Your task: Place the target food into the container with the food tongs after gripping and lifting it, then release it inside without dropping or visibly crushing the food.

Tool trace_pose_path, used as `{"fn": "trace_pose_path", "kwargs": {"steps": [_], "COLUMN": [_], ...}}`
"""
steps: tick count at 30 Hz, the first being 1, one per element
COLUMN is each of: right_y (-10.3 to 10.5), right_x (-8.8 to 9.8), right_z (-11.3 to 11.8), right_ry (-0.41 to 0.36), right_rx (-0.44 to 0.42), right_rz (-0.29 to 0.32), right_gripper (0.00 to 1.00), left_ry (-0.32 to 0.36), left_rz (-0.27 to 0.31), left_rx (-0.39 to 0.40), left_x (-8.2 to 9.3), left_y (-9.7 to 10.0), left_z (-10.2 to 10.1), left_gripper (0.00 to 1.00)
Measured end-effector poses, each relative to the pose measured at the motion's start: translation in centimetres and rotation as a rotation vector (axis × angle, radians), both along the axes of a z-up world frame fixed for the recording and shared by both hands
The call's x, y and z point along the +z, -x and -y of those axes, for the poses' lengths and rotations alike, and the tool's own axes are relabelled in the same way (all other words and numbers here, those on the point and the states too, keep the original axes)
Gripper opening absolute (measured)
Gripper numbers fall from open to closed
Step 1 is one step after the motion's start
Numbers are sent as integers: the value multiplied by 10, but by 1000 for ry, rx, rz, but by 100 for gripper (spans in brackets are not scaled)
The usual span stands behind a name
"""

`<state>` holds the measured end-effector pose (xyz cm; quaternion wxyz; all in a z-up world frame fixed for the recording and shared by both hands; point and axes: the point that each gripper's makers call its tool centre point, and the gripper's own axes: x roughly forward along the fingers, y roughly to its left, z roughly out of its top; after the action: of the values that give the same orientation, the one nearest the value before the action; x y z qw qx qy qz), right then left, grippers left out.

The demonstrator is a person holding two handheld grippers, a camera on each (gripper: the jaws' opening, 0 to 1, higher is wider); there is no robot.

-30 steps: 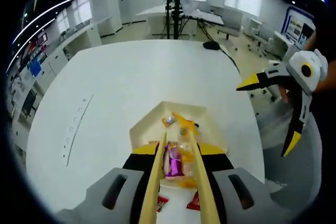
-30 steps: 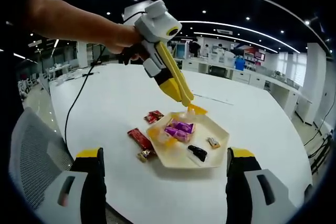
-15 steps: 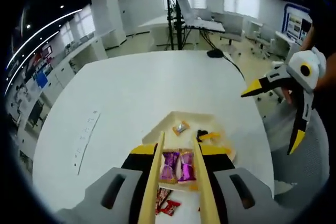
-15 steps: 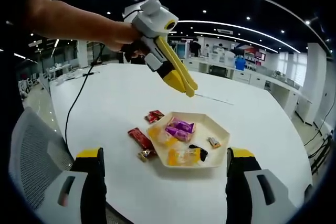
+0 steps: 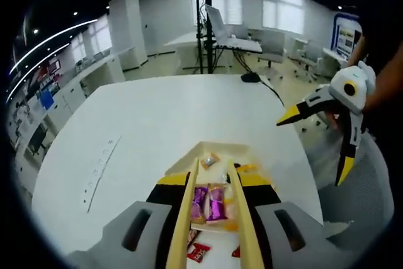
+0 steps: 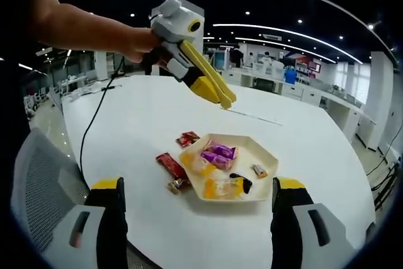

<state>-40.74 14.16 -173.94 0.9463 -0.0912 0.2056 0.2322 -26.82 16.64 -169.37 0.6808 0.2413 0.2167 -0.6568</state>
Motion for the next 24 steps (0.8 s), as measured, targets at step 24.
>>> {"fn": "trace_pose_path", "kwargs": {"steps": [24], "right_y": [0], "right_x": [-3], "right_z": [1], "right_ry": [4], "right_rx": [-3], "right_rz": [-10], "right_gripper": [95], "left_ry": [65], "left_rz": [-15], "left_rx": [133], "left_x": [11], "left_y": [-34], "left_z": [-54], "left_gripper": [24]}}
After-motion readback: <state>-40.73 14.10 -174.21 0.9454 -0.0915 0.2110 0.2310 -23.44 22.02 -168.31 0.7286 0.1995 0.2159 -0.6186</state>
